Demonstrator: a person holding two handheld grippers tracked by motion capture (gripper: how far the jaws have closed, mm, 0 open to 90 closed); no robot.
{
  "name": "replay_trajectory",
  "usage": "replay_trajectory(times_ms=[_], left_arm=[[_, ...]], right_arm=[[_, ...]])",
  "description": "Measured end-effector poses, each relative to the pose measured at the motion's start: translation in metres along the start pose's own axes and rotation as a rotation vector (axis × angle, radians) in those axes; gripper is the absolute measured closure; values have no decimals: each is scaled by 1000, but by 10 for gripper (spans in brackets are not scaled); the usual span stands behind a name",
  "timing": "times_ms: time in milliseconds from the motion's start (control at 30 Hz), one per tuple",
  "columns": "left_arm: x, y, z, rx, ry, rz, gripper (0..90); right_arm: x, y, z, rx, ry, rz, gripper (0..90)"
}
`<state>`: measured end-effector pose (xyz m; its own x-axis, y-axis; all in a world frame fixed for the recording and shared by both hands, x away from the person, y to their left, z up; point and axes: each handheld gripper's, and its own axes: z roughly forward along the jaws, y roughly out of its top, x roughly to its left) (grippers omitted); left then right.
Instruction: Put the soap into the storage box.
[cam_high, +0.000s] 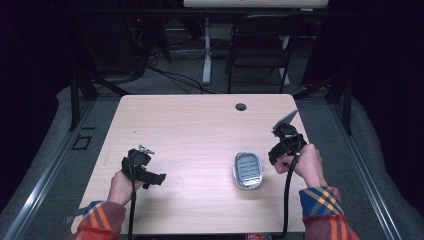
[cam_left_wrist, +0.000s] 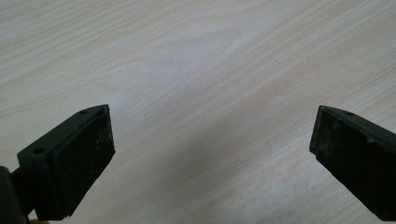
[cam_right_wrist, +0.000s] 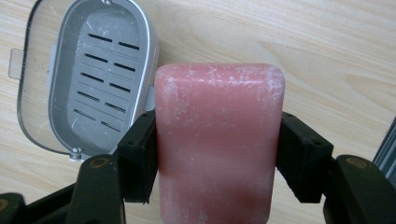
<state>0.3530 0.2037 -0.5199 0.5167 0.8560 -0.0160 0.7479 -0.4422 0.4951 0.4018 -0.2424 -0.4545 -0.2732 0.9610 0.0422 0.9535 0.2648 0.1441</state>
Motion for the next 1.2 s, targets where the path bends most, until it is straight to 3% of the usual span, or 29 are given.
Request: replay_trajectory(times_ms=[67, 200, 233, 567, 600, 1200], left_arm=[[0, 0, 1, 4, 0, 1, 0], [-1, 0, 1, 3, -1, 1, 0], [-1, 0, 1, 3, -1, 1, 0], [-1, 0, 1, 3, -1, 4, 0], [-1, 0, 1, 0, 1, 3, 0], [-2, 1, 1, 0, 1, 14, 0]], right_arm=[[3, 0, -2, -19, -7, 9, 372], [5, 4, -9, 2, -10, -21, 372], [7, 4, -8, -24, -8, -3, 373], [18, 11, -10, -9, -8, -46, 373], [21, 11, -9, -22, -7, -32, 373], [40, 23, -9, -4, 8, -82, 373]])
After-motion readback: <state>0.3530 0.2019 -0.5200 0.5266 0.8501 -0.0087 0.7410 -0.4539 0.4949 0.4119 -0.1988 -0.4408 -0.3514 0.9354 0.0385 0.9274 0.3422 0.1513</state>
